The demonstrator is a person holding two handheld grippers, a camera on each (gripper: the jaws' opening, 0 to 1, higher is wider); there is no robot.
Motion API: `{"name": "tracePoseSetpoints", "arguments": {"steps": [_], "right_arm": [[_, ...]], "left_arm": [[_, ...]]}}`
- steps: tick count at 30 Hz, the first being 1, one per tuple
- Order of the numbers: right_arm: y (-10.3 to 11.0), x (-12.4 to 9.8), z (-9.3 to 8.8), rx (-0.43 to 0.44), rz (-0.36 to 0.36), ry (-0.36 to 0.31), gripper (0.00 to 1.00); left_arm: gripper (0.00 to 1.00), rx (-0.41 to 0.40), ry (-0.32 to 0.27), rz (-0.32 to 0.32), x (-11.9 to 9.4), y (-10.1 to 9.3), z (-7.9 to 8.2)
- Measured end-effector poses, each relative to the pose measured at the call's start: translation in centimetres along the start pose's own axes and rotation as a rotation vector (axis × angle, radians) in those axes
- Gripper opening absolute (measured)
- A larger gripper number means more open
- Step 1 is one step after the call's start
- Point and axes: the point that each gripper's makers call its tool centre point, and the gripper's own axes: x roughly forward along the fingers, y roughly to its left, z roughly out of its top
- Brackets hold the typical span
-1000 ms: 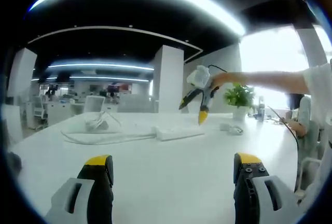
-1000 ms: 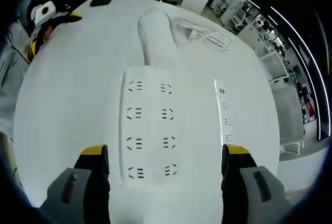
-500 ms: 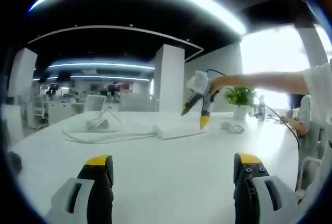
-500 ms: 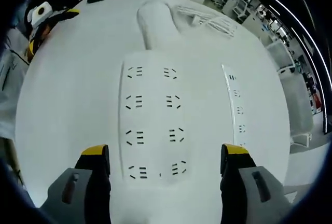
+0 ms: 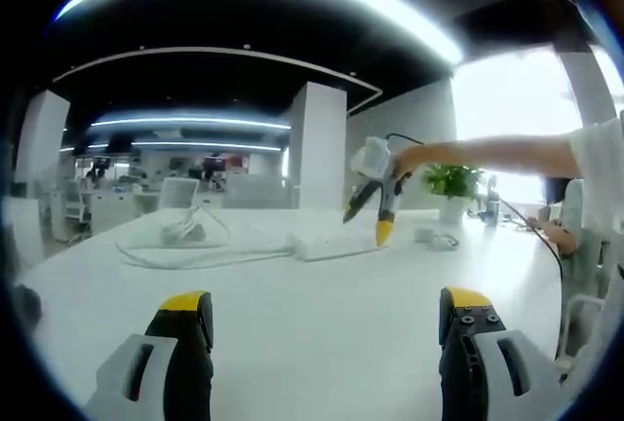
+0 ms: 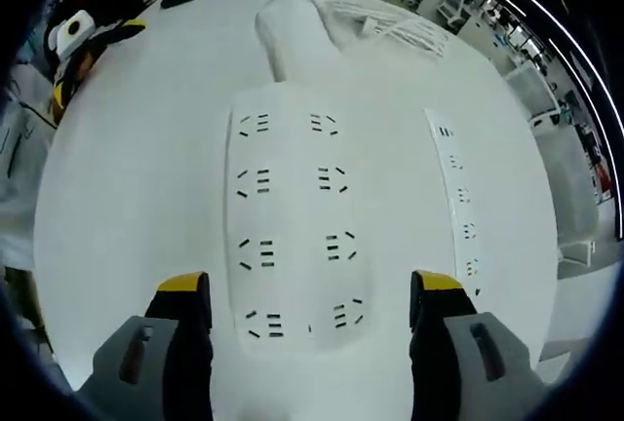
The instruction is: Straighten the power strip on the desk, plug the charger into it
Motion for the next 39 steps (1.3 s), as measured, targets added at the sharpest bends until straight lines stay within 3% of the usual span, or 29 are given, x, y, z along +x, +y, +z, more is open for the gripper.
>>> {"name": "tracePoseSetpoints", "arguments": {"steps": [6, 13, 39], "right_arm": [[0.4, 0.6, -0.2, 0.010, 0.025, 0.007, 0.79], [1.0, 0.8, -0.2, 0.032, 0.060, 0.003, 0.67], [0.6, 1.1, -0.7, 0.067, 0.039, 0.034, 0.61]], "left_arm": [[0.99, 0.001, -0.003, 0.006, -0.1, 0.2, 0.1], [0.99, -0.001, -0.001, 0.006, -0.1, 0.3, 0.0], [0.99, -0.009, 0.002, 0.003, -0.2, 0.3, -0.3]]}}
